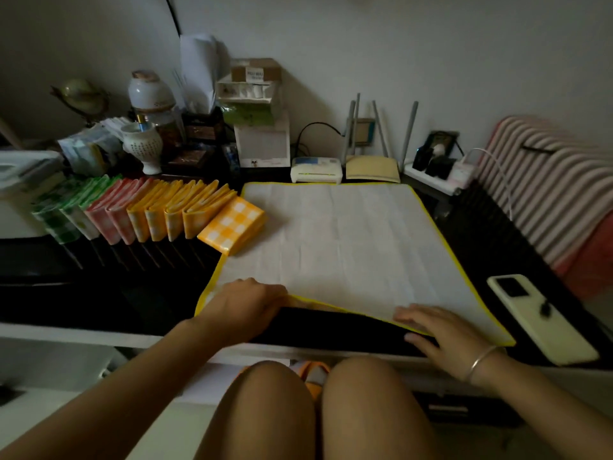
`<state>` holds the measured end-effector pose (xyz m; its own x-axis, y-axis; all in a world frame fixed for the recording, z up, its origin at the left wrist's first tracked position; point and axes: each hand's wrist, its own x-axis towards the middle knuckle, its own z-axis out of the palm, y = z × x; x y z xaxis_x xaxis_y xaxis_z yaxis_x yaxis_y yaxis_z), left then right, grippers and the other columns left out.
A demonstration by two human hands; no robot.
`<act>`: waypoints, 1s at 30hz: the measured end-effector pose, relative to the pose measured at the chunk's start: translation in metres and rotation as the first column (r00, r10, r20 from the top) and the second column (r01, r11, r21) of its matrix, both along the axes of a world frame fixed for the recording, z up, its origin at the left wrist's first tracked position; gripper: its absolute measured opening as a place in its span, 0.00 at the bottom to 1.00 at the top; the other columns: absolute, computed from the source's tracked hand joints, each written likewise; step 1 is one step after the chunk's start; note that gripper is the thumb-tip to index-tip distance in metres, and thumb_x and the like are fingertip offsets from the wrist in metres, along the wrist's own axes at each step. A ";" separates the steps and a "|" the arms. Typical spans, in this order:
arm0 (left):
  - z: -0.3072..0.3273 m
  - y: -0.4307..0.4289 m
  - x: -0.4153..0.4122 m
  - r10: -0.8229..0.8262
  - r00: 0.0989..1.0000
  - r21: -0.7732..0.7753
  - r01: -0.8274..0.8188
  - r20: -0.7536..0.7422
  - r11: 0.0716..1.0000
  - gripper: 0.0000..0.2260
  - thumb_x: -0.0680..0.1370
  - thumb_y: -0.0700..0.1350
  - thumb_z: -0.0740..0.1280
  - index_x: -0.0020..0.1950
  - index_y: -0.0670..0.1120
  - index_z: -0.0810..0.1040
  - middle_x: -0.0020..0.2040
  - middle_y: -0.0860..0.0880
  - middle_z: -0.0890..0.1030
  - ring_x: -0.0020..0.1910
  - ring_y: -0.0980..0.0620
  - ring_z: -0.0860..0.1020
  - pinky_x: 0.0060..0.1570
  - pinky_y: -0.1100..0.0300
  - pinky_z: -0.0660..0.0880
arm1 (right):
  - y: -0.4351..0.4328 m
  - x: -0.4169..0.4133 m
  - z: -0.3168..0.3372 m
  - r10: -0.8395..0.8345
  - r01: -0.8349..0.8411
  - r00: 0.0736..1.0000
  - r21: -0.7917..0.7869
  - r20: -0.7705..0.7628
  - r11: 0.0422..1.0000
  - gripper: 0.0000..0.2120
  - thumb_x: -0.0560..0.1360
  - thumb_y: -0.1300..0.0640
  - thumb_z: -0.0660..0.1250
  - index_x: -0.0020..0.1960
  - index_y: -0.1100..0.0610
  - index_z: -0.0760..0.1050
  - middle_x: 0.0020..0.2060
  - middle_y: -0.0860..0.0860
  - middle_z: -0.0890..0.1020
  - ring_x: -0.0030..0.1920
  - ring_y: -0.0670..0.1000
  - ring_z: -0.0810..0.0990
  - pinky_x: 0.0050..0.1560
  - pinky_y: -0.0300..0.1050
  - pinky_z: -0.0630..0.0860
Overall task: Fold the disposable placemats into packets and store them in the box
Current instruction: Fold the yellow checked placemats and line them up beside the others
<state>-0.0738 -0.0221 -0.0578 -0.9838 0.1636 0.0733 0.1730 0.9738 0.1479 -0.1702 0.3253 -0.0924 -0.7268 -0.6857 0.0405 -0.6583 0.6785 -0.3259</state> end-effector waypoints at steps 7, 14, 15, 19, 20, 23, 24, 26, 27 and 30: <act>0.020 -0.019 0.012 0.243 0.967 0.005 -0.244 0.082 0.970 0.20 0.75 0.69 0.57 0.48 0.55 0.79 0.41 0.53 0.80 0.42 0.50 0.79 0.41 0.53 0.77 | 0.006 -0.003 0.039 -0.081 0.084 0.996 0.094 -0.030 0.992 0.03 0.78 0.48 0.63 0.49 0.47 0.74 0.33 0.45 0.78 0.44 0.56 0.80 0.42 0.49 0.73; 0.036 -0.030 0.004 0.199 0.920 0.101 -0.245 0.338 0.964 0.16 0.74 0.65 0.64 0.44 0.54 0.79 0.38 0.52 0.77 0.36 0.57 0.73 0.33 0.60 0.67 | 0.006 -0.017 0.072 -0.097 0.092 0.995 0.235 0.007 0.967 0.11 0.72 0.46 0.59 0.34 0.51 0.67 0.28 0.50 0.73 0.38 0.54 0.76 0.40 0.50 0.73; 0.039 -0.028 0.000 0.200 0.917 0.107 -0.250 0.344 0.962 0.17 0.73 0.66 0.65 0.47 0.52 0.80 0.42 0.51 0.78 0.39 0.55 0.74 0.35 0.59 0.68 | 0.005 -0.019 0.075 -0.103 0.110 0.994 0.271 -0.040 0.956 0.12 0.72 0.46 0.57 0.35 0.52 0.67 0.29 0.51 0.74 0.38 0.55 0.76 0.39 0.50 0.73; 0.049 -0.018 -0.016 0.205 0.885 0.089 -0.264 0.418 0.960 0.25 0.73 0.67 0.63 0.53 0.48 0.81 0.48 0.47 0.81 0.46 0.49 0.78 0.45 0.54 0.74 | -0.003 -0.025 0.084 -0.147 0.277 0.931 0.384 -0.334 0.881 0.10 0.75 0.46 0.56 0.39 0.50 0.67 0.38 0.50 0.78 0.45 0.54 0.78 0.38 0.44 0.66; 0.052 -0.016 -0.019 0.198 0.893 0.120 -0.267 0.404 0.956 0.29 0.71 0.71 0.60 0.51 0.47 0.82 0.46 0.46 0.81 0.45 0.49 0.79 0.45 0.52 0.75 | -0.005 -0.028 0.082 -0.141 0.299 0.912 0.388 -0.384 0.872 0.09 0.75 0.46 0.56 0.40 0.49 0.68 0.40 0.50 0.80 0.46 0.54 0.78 0.40 0.44 0.67; 0.052 -0.026 -0.027 0.334 0.935 0.334 -0.355 0.120 0.873 0.35 0.71 0.77 0.50 0.42 0.50 0.81 0.39 0.48 0.82 0.39 0.48 0.81 0.41 0.47 0.79 | -0.012 -0.042 0.070 -0.140 0.331 0.891 0.404 -0.433 0.853 0.08 0.74 0.47 0.57 0.41 0.49 0.68 0.43 0.49 0.81 0.48 0.53 0.78 0.46 0.45 0.69; 0.047 -0.036 -0.029 0.427 0.904 0.367 -0.392 -0.014 0.843 0.30 0.73 0.73 0.50 0.42 0.52 0.80 0.38 0.50 0.82 0.38 0.49 0.81 0.39 0.47 0.80 | -0.016 -0.047 0.064 -0.160 0.356 0.884 0.412 -0.438 0.839 0.07 0.74 0.47 0.57 0.43 0.49 0.70 0.44 0.49 0.82 0.49 0.53 0.78 0.47 0.46 0.68; 0.036 -0.053 -0.026 0.539 0.819 0.344 -0.457 -0.198 0.820 0.15 0.79 0.60 0.56 0.46 0.54 0.78 0.40 0.51 0.82 0.38 0.48 0.81 0.36 0.48 0.80 | -0.024 -0.053 0.053 -0.215 0.420 0.865 0.419 -0.454 0.805 0.10 0.75 0.47 0.56 0.49 0.49 0.74 0.46 0.49 0.82 0.52 0.53 0.77 0.51 0.46 0.68; 0.026 -0.061 -0.025 0.546 0.816 0.315 -0.476 -0.191 0.821 0.08 0.80 0.53 0.60 0.49 0.53 0.78 0.43 0.50 0.83 0.40 0.48 0.81 0.37 0.49 0.80 | -0.029 -0.057 0.049 -0.243 0.451 0.853 0.416 -0.462 0.790 0.12 0.75 0.47 0.56 0.52 0.49 0.75 0.48 0.49 0.81 0.54 0.53 0.76 0.52 0.46 0.68; -0.011 -0.076 -0.020 0.420 0.906 0.209 -0.422 0.058 0.882 0.09 0.79 0.48 0.66 0.59 0.53 0.79 0.59 0.49 0.81 0.54 0.47 0.80 0.49 0.53 0.78 | -0.041 -0.064 0.036 -0.305 0.524 0.822 0.428 -0.481 0.736 0.14 0.76 0.46 0.57 0.57 0.49 0.74 0.54 0.49 0.79 0.59 0.54 0.72 0.60 0.47 0.65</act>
<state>-0.0934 -0.0986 -0.0691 -0.9575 -0.2843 0.0491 -0.2489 0.9001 0.3577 -0.2346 0.2847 -0.0561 -0.9475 -0.3077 0.0867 -0.2586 0.8972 0.3580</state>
